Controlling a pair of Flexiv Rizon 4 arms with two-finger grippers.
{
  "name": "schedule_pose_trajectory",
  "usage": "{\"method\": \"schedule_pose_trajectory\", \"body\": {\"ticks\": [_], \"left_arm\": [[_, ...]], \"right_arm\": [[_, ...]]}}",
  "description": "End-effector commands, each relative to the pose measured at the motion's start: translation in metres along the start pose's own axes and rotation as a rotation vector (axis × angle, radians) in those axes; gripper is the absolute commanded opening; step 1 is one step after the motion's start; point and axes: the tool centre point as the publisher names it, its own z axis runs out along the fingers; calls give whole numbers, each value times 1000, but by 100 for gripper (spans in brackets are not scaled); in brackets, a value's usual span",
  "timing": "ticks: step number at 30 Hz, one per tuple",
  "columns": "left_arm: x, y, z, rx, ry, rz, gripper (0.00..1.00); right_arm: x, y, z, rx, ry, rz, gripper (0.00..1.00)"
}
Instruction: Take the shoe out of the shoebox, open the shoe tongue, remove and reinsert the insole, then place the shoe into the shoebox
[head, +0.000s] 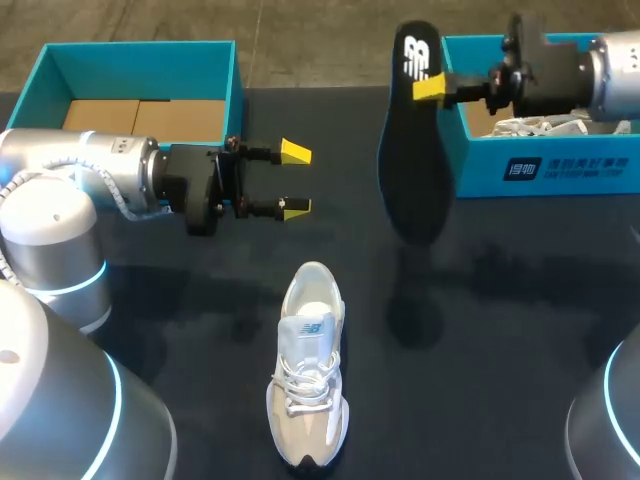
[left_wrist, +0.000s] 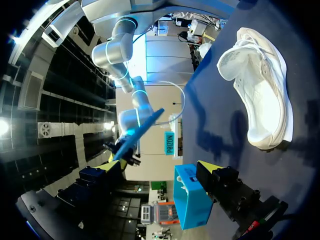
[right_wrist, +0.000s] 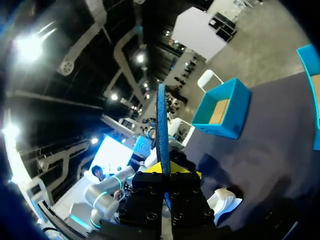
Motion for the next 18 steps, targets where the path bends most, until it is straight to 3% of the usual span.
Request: {"method": "schedule_pose_trajectory", "body": {"ticks": [1, 12, 18], "left_arm": [[0, -1, 1, -3, -1, 1, 100], [0, -1, 1, -3, -1, 1, 100], [0, -1, 1, -3, -1, 1, 100]], "right_arm": [[-4, 17, 15, 58, -38, 25, 0], [-4, 17, 15, 58, -38, 25, 0], [-28, 21, 23, 42, -33, 195, 0]]}}
